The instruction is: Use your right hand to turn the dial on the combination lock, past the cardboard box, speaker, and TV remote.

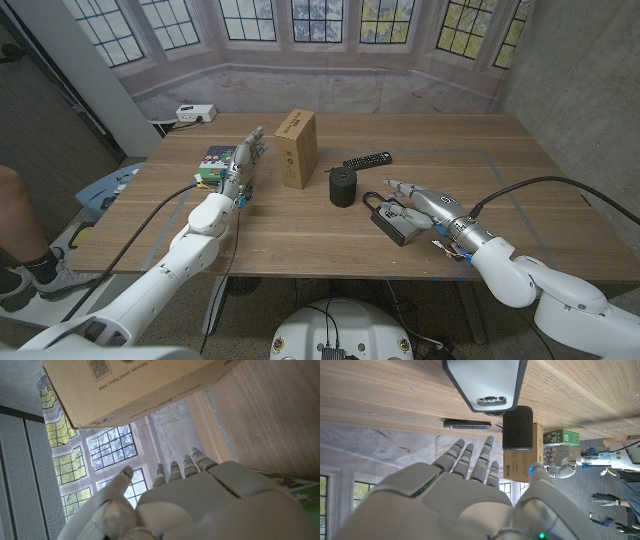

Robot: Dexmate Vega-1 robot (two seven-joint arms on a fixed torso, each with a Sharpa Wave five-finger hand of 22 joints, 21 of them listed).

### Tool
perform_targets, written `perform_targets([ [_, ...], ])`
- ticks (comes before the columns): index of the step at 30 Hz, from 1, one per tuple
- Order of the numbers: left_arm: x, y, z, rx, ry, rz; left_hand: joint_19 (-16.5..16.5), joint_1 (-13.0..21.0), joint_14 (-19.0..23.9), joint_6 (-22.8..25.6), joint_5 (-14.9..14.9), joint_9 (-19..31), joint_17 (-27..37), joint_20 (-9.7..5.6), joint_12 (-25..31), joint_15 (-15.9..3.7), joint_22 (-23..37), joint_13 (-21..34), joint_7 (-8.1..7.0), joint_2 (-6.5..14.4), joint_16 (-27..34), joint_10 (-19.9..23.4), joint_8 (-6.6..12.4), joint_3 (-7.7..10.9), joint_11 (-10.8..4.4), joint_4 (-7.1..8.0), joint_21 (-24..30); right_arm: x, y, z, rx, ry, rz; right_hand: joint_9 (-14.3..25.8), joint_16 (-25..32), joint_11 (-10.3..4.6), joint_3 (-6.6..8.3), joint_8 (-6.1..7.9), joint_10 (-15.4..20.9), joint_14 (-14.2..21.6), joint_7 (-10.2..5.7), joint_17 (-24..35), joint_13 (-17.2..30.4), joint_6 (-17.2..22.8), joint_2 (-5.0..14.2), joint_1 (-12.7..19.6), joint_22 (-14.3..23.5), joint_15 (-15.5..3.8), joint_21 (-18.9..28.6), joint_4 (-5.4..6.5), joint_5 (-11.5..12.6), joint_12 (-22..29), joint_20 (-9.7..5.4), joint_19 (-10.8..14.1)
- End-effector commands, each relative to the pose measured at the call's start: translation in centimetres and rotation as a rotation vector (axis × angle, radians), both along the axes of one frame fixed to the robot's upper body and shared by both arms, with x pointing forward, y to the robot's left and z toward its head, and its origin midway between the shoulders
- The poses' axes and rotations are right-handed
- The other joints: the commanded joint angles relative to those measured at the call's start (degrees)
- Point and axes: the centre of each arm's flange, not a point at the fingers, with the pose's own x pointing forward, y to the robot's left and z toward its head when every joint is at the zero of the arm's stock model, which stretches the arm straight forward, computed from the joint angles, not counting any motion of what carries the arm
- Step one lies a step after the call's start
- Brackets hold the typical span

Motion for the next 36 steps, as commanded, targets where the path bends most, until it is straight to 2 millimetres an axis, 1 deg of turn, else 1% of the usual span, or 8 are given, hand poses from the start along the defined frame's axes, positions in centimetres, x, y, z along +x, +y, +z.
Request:
perform_targets([
  [1, 0.7, -0.3, 0.0, 0.01, 0.01, -0.023, 0.4, -0.4, -0.1, 0.0, 0.0, 0.2, 0.3, 0.25, -0.2, 0.31, 0.1, 0.3, -0.17, 0.1, -0.1, -0.2, 0.35, 0.36, 0.42, 0.13, 0.0, -0.4, 0.6, 0.3, 0.025, -0.024, -0.021, 0.1, 0.4, 0.49, 0.35, 0.25, -1.3, 0.8, -0.13, 0.1, 0.0, 0.5, -0.35, -0.6, 0.2, -2.74, 0.0, -0.37, -0.2, -0.6, -2.47, 0.5],
  [11, 0.6, -0.9, 0.3, 0.009, 0.02, -0.013, 0.4, -0.4, -0.2, 0.0, 0.0, 0.2, 0.3, 0.37, -0.2, 0.36, 0.1, 0.3, -0.06, 0.1, -0.1, -0.2, 0.35, 0.38, 0.41, 0.15, -0.1, 0.2, 0.1, 1.1, 0.072, -0.037, 0.007, 0.2, 0.1, 1.19, 0.48, 0.27, -3.6, 0.6, 0.12, 0.1, 0.1, 1.3, -0.4, -0.8, 0.2, -2.43, 0.0, -0.49, -0.2, -1.0, -2.56, 0.6],
  [17, 0.3, -0.9, 0.6, -0.001, 0.018, -0.001, 0.4, -0.4, -0.2, 0.0, 0.0, 0.2, 0.3, 0.43, -0.2, 0.37, 0.1, 0.3, -0.11, 0.1, -0.1, -0.3, 0.35, 0.4, 0.37, 0.16, -0.1, 1.2, 0.0, 1.8, 0.125, -0.043, 0.039, 0.2, -0.3, 1.43, 0.57, 0.34, -4.9, -0.2, 0.03, 0.1, 0.1, 1.9, -0.41, -0.9, 0.2, -1.81, -0.1, -0.54, -0.3, -1.1, -2.61, 0.6],
  [20, 0.2, -0.9, 0.6, -0.006, 0.017, 0.002, 0.3, -0.4, -0.3, 0.1, 0.0, 0.2, 0.3, 0.49, -0.2, 0.27, 0.1, 0.3, -0.11, 0.1, -0.1, -0.2, 0.36, 0.4, 0.3, 0.17, -0.1, 1.4, 0.1, 1.8, 0.152, -0.044, 0.048, 0.2, -0.4, 1.49, 0.68, 0.66, -5.1, -0.3, 0.15, 0.1, 0.1, 3.0, -0.38, -0.9, 0.2, -1.67, -0.2, -0.63, -0.3, -0.9, -2.39, 0.3],
  [21, 0.2, -0.9, 0.6, -0.007, 0.017, 0.001, 0.3, -0.4, -0.3, 0.1, 0.0, 0.2, 0.3, 0.51, -0.2, 0.28, 0.1, 0.3, -0.15, 0.1, -0.1, -0.3, 0.37, 0.4, 0.25, 0.18, -0.1, 1.5, 0.1, 1.8, 0.156, -0.044, 0.048, 0.2, -0.5, 1.72, 0.75, 0.92, -5.4, -0.5, 0.37, 0.1, 0.1, 3.9, -0.37, -0.9, 0.2, -1.4, -0.2, -0.68, -0.3, -0.8, -2.29, 0.2],
  [24, 0.1, -0.8, 0.6, -0.006, 0.018, 0.001, 0.3, -0.4, -0.4, 0.3, 0.0, 0.2, 0.3, 0.56, -0.2, 0.24, 0.1, 0.3, -0.11, 0.1, -0.1, -0.3, 0.44, 0.39, 0.16, 0.19, -0.1, 1.8, 0.3, 1.8, 0.182, -0.043, 0.058, 0.3, -0.6, 1.88, 0.86, 1.47, -5.9, -0.6, 0.28, 0.1, 0.2, 6.0, -0.38, -1.0, 0.2, -1.31, -0.3, -0.76, -0.3, -0.7, -2.3, -0.1],
  [30, 0.1, -0.6, 0.7, -0.004, 0.023, -0.003, 0.2, -0.5, -0.7, 0.6, 0.0, 0.2, 0.3, 0.57, -0.3, 0.26, 0.1, 0.3, 0.02, 0.1, -0.2, -0.4, 0.54, 0.39, 0.14, 0.22, -0.1, 2.4, 0.9, 1.7, 0.223, -0.044, 0.073, 0.3, -0.8, 2.76, 1.04, 2.21, -8.1, -1.2, 0.85, 0.2, 0.2, 9.3, -0.39, -1.3, 0.2, -0.84, -0.3, -0.86, -0.3, -0.8, -2.28, -0.3],
  [36, 0.1, -0.4, 0.6, -0.008, 0.026, -0.007, 0.2, -0.5, -0.9, 0.6, 0.0, 0.2, 0.3, 0.55, -0.3, 0.12, 0.1, 0.3, 0.05, 0.1, -0.3, -0.7, 0.5, 0.4, 0.3, 0.24, -0.1, 3.1, 1.4, 1.9, 0.298, -0.042, 0.099, 0.3, -0.8, 2.88, 1.15, 2.42, -8.4, -1.4, 1.36, 0.2, 0.2, 10.7, -0.42, -1.4, 0.2, -0.69, -0.3, -0.94, -0.4, -0.6, -2.21, -0.5],
])
